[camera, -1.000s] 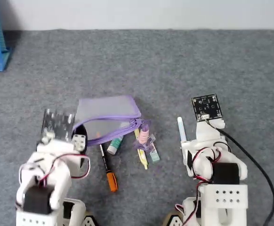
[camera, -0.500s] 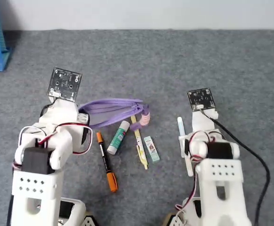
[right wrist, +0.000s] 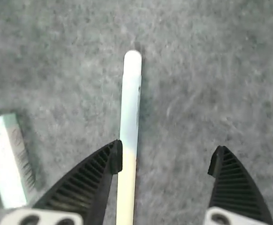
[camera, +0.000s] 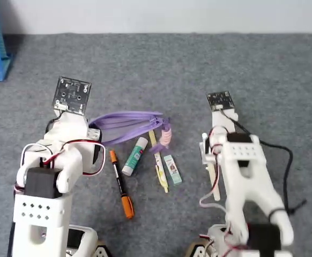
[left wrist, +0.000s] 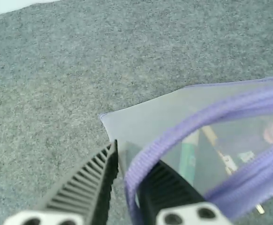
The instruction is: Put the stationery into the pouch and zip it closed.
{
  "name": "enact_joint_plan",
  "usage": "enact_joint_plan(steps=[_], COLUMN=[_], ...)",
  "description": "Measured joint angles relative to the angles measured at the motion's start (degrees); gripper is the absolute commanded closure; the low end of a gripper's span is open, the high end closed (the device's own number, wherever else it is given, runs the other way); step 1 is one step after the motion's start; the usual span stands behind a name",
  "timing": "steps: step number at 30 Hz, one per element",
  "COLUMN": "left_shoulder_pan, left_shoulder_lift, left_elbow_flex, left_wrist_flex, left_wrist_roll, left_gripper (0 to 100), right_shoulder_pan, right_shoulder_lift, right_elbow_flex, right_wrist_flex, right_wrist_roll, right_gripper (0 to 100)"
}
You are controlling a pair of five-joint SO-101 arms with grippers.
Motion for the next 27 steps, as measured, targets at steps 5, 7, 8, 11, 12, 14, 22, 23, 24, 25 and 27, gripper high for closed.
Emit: enact_joint_plan(steps=[5, 7, 8, 11, 12, 14, 22, 23, 24, 25, 27], left_shoulder_pan=[0.09, 0.09, 0.09, 0.09, 0.09, 0.09, 0.09, 0.09, 0.09, 0.09, 0.09], left_shoulder_lift=[-0.53, -0.53, -0.53, -0.53, -0.53, -0.53, -0.53, -0.53, -0.53, -0.53, -0.53], left_elbow_flex=[1.76, 2.02, 2.02, 2.02, 2.02, 2.02, 2.11, 2.11, 2.11, 2.11, 2.11], left_wrist_flex=[-1.14, -1.67, -1.67, -1.85, -1.85, -1.85, -1.85, -1.85, -1.85, -1.85, -1.85], left_wrist_roll=[0.18, 0.26, 0.35, 0.35, 0.35, 0.35, 0.35, 0.35, 0.35, 0.35, 0.35], left_gripper=[99, 99, 99, 99, 99, 99, 99, 99, 99, 99, 99], right_shoulder_pan=[0.00, -0.18, -0.53, -2.11, -2.29, -2.37, -1.67, -1.49, -1.49, -1.49, -1.58], right_shoulder_lift=[9.85, 13.19, 14.95, 19.43, 20.66, 23.21, 29.19, 29.19, 29.01, 28.57, 27.08], right_elbow_flex=[-7.56, -10.55, -11.78, -15.12, -16.26, -18.46, -24.00, -24.00, -24.09, -24.09, -24.00], right_wrist_flex=[0.00, 0.00, 0.00, 0.00, 0.00, 0.00, 0.00, 0.00, 0.00, 0.26, 1.76], right_wrist_roll=[0.00, 0.00, 0.00, 0.00, 0.00, 0.00, 0.00, 0.00, 0.00, 0.00, 0.00], right_gripper=[81.8, 82.9, 82.9, 82.9, 82.9, 83.3, 98.9, 97.7, 99.0, 99.2, 99.0])
